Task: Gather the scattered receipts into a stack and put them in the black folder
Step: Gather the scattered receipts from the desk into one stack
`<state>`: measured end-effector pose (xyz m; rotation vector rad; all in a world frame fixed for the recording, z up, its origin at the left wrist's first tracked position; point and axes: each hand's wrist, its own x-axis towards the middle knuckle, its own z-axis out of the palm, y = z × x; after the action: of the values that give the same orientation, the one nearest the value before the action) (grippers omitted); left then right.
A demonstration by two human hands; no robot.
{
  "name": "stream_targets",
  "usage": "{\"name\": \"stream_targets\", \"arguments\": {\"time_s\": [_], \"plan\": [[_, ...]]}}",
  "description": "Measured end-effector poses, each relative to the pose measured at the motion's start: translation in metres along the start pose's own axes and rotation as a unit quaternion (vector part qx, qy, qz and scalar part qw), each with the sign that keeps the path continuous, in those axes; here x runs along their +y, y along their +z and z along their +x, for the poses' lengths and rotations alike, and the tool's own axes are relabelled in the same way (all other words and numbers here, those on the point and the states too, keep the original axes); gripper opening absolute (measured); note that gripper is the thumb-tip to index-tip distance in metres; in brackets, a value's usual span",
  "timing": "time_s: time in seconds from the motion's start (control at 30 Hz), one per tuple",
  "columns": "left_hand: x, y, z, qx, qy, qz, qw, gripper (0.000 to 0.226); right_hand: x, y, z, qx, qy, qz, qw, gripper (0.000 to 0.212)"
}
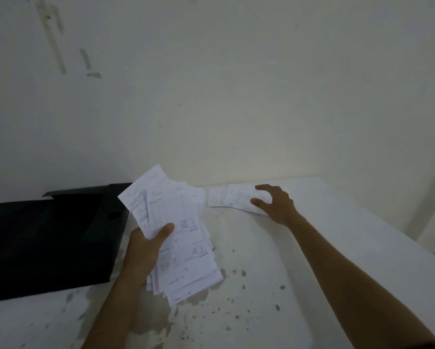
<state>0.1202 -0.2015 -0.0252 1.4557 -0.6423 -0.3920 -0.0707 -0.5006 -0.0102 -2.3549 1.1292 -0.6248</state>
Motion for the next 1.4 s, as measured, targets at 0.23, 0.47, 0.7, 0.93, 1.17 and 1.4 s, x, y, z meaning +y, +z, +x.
{"name": "stream_targets", "arguments": {"time_s": [0.23, 0.47, 0.7, 0.93, 1.17, 1.4], "plan": [[0.001, -0.002, 0.001, -0.004, 0.002, 0.004, 1.000, 0.025, 0.013, 0.018, 0.079, -0.145, 0.015, -0.154, 0.977, 0.098], [0.006, -0.001, -0.002, -0.006, -0.009, -0.003, 1.000, 0.025, -0.006, 0.002, 0.089, -0.173, 0.015, -0.237, 0.956, 0.116], [0.005, -0.004, 0.000, -0.001, 0.004, 0.001, 1.000, 0.050, -0.014, -0.003, 0.078, -0.205, 0.030, -0.158, 0.965, 0.127], [0.006, -0.001, 0.000, 0.014, 0.047, 0.035, 0.998, 0.074, -0.008, -0.006, 0.059, -0.173, 0.044, -0.103, 0.979, 0.068], [0.004, -0.002, 0.000, 0.011, 0.014, 0.016, 1.000, 0.064, -0.008, -0.012, 0.040, -0.186, 0.040, -0.092, 0.977, 0.091], [0.001, -0.003, 0.003, 0.011, 0.001, 0.016, 1.000, 0.062, -0.008, -0.011, 0.040, -0.206, 0.064, -0.147, 0.965, 0.096]]}}
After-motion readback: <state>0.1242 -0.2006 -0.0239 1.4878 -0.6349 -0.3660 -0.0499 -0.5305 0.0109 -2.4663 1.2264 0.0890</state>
